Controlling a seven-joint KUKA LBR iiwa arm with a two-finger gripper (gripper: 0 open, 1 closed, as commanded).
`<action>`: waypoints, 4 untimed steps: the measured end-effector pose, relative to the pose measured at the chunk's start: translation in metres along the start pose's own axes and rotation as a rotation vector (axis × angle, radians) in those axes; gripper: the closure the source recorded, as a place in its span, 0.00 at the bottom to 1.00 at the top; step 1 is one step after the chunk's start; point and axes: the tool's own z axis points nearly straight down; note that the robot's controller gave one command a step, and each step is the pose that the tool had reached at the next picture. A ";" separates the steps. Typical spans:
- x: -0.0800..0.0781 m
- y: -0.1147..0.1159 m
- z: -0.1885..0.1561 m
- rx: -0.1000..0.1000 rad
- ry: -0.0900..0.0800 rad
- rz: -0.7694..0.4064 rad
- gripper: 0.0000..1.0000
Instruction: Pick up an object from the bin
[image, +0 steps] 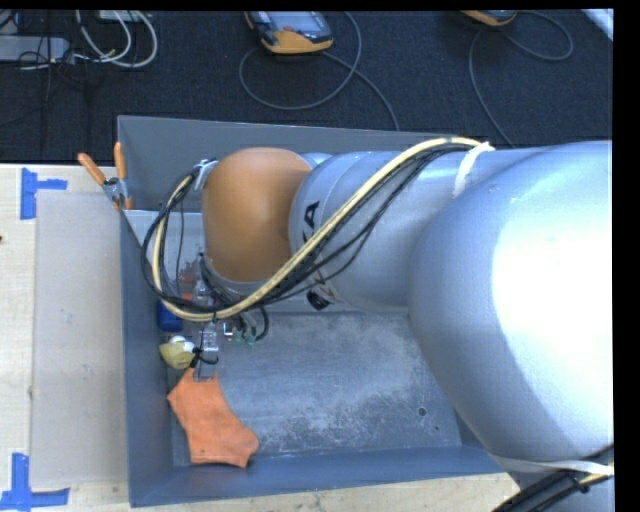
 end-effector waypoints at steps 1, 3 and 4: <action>0.014 -0.001 0.033 0.001 0.005 -0.416 0.00; 0.024 -0.003 0.050 0.000 0.003 0.142 1.00; 0.025 -0.003 0.049 0.001 0.005 0.258 1.00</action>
Offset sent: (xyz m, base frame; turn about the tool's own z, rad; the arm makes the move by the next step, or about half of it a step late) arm -0.0311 -0.0016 -0.0583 0.5383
